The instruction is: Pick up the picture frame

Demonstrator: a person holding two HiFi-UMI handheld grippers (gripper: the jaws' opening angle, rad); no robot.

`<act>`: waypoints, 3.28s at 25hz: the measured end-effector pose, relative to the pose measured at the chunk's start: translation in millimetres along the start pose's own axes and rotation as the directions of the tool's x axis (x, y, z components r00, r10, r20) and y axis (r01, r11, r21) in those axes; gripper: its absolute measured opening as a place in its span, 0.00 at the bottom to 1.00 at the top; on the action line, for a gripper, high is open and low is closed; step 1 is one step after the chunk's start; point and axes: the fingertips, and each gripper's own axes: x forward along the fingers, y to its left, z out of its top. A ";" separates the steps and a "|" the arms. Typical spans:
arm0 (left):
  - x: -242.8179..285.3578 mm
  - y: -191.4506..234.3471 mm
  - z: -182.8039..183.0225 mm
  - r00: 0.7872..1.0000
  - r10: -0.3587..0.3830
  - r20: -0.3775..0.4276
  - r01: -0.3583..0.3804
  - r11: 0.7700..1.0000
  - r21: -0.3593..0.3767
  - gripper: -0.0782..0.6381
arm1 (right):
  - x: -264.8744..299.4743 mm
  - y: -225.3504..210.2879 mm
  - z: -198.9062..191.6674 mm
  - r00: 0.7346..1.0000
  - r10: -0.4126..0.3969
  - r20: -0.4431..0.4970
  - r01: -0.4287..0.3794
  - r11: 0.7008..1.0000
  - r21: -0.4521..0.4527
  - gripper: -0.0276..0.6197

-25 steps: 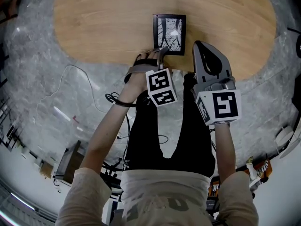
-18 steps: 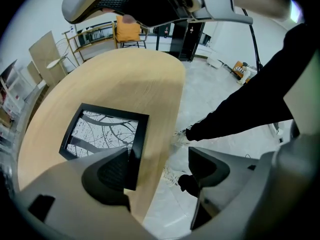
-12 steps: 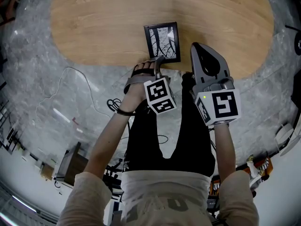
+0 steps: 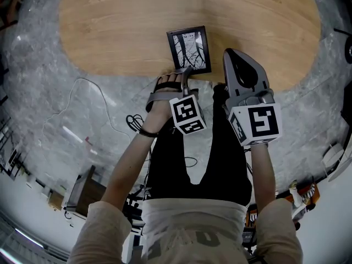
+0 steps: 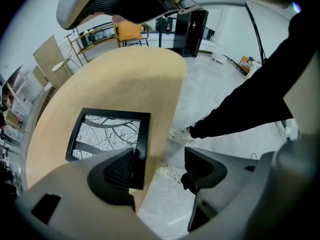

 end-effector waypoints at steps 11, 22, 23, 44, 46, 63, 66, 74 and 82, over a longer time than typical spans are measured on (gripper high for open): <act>-1.7 -0.4 -5.4 0.995 0.098 0.006 -0.098 0.995 -0.030 0.38 | 0.2 -9.0 -4.9 0.999 -0.031 -0.005 0.031 0.999 0.021 0.05; -2.8 7.6 -12.7 0.981 0.191 -0.032 -0.191 0.982 0.002 0.24 | 3.6 -11.9 -5.3 1.000 -0.030 -0.008 0.030 0.999 0.022 0.05; -3.2 8.4 -12.6 0.980 0.194 -0.036 -0.194 0.981 0.002 0.24 | 3.7 -12.1 -5.2 0.999 -0.031 -0.008 0.031 0.999 0.025 0.05; -4.8 9.8 -8.5 0.989 0.118 -0.090 -0.131 0.980 -0.151 0.21 | -4.8 -10.6 -2.6 0.999 -0.041 0.007 0.041 0.998 0.038 0.05; -6.2 12.0 -7.9 0.988 0.125 -0.093 -0.139 0.978 -0.157 0.21 | -6.7 -11.5 -0.6 0.999 -0.042 0.011 0.041 0.998 0.039 0.05; -165.3 149.8 79.5 0.932 0.353 0.085 -0.308 0.892 -0.330 0.21 | -53.2 -19.9 167.8 0.964 -0.138 0.229 0.128 0.990 0.058 0.05; -234.4 188.6 114.1 0.886 0.441 0.143 -0.359 0.847 -0.391 0.21 | -80.2 -24.3 238.2 0.931 -0.170 0.323 0.154 0.985 0.076 0.05; -447.4 257.3 188.2 0.651 0.678 0.342 -0.401 0.689 -0.604 0.21 | -186.4 -24.2 390.2 0.812 -0.217 0.541 0.228 0.972 0.048 0.05; -632.3 221.3 182.8 0.356 0.789 0.500 -0.276 0.600 -0.751 0.21 | -291.2 54.4 448.6 0.703 -0.187 0.686 0.291 0.956 -0.037 0.05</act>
